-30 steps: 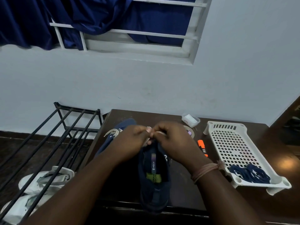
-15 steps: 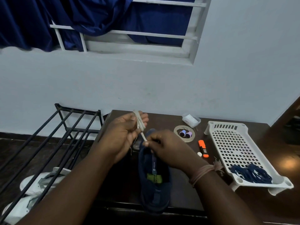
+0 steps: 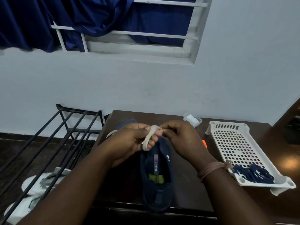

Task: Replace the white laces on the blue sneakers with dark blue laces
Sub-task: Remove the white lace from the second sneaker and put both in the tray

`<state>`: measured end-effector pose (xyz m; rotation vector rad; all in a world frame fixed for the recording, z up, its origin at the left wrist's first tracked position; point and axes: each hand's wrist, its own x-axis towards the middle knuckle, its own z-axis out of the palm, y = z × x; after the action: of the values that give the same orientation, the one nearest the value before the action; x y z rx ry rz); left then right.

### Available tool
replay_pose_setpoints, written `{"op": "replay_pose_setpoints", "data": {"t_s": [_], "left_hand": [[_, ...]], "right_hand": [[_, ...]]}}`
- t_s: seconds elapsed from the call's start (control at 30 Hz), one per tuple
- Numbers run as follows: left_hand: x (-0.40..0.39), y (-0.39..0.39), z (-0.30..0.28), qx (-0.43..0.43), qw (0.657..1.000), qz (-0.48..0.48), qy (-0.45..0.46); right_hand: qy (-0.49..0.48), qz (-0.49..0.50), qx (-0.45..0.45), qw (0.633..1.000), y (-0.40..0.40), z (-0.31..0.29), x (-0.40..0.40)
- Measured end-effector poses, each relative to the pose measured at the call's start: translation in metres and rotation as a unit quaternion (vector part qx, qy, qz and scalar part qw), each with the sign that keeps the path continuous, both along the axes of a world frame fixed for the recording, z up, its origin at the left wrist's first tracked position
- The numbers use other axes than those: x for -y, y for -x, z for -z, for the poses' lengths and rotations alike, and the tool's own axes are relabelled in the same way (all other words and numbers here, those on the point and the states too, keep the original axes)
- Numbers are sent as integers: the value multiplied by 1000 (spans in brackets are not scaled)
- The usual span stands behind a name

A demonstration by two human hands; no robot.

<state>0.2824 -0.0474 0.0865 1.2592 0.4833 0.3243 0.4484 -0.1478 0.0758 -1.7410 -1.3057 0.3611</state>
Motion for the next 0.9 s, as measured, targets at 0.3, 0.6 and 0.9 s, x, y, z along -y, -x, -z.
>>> {"op": "replay_pose_setpoints", "data": {"t_s": [0.3, 0.6, 0.9], "left_hand": [[-4, -9, 5, 64, 980, -184, 47], [6, -11, 14, -93, 970, -138, -178], [18, -15, 18, -78, 968, -151, -184]], "right_hand": [[96, -79, 104, 987, 32, 12, -9], [-6, 65, -13, 998, 35, 4, -8], [-45, 168, -304, 937, 43, 13, -14]]}}
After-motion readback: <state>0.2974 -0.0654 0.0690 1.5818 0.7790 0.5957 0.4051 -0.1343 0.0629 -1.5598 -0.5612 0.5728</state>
